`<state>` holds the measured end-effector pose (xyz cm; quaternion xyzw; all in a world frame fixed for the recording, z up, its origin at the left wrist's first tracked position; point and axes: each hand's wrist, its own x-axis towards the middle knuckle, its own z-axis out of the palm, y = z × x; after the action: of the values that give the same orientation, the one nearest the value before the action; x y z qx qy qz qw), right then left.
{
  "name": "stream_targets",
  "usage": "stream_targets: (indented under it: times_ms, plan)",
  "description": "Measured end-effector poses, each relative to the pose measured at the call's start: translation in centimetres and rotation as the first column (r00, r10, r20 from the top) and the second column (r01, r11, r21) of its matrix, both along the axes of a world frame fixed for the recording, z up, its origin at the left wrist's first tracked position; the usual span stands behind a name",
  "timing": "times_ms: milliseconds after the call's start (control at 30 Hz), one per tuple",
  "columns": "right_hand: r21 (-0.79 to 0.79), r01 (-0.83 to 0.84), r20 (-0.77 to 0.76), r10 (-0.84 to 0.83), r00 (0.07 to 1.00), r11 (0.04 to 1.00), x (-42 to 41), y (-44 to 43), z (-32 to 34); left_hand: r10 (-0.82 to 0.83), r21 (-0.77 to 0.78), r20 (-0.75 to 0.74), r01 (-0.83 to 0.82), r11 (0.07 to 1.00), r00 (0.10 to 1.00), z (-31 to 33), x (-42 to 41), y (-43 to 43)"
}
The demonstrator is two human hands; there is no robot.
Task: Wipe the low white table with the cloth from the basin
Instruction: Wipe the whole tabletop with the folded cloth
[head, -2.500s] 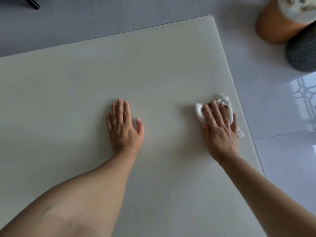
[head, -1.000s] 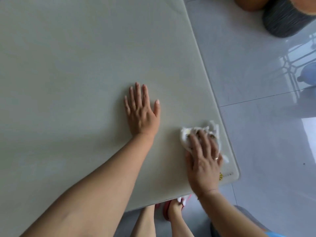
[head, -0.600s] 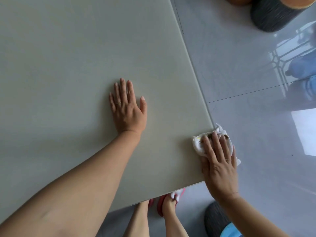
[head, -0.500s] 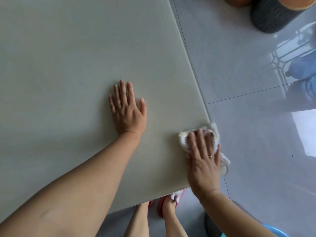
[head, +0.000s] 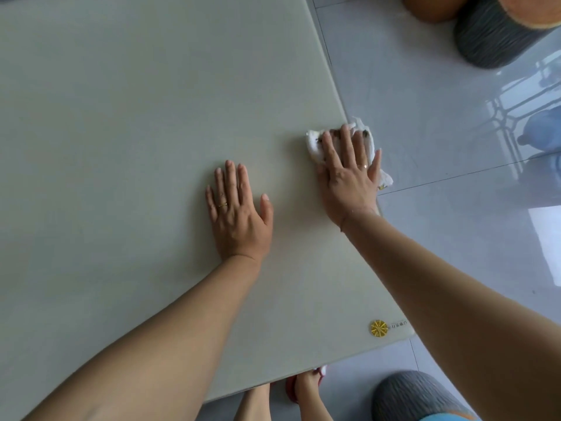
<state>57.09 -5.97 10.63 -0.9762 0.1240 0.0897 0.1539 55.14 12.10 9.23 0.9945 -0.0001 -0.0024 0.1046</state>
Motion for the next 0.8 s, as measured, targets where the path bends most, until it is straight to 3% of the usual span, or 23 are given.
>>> stream_targets:
  times_ms: [200, 267, 367, 500, 700, 800]
  plan:
    - [-0.065, -0.458, 0.019, 0.460, 0.888, 0.886, -6.0, -1.2, 0.5, -0.007, 0.000, -0.012, 0.007, 1.000, 1.000, 0.1, 0.1, 0.0]
    - [-0.078, -0.424, -0.011, 0.424, 0.906, 0.902, -4.4, -1.8, 0.5, -0.007, 0.006, -0.014, 0.007, 1.000, 1.000, 0.2, 0.1, 0.0]
    - [-0.036, -0.231, 0.022, 0.232, 0.973, 0.972, 0.6, -1.8, 0.1, -0.004, 0.007, -0.030, 0.004, 1.000, 1.000, 0.2, 0.1, 0.0]
    - [-0.027, -0.055, 0.010, 0.055, 0.998, 0.998, 6.1, -1.0, -0.2, -0.009, 0.011, -0.065, 0.010, 1.000, 0.998, 0.2, 0.2, 0.0]
    - [-0.032, -0.179, 0.010, 0.179, 0.984, 0.983, 0.3, 2.0, 0.5, -0.017, -0.012, -0.071, 0.016, 1.000, 0.997, 0.5, 0.2, 0.0]
    - [-0.039, -0.221, -0.019, 0.221, 0.975, 0.974, 1.8, 1.2, 0.5, -0.021, -0.018, -0.086, 0.019, 1.000, 0.996, 0.6, 0.2, 0.1]
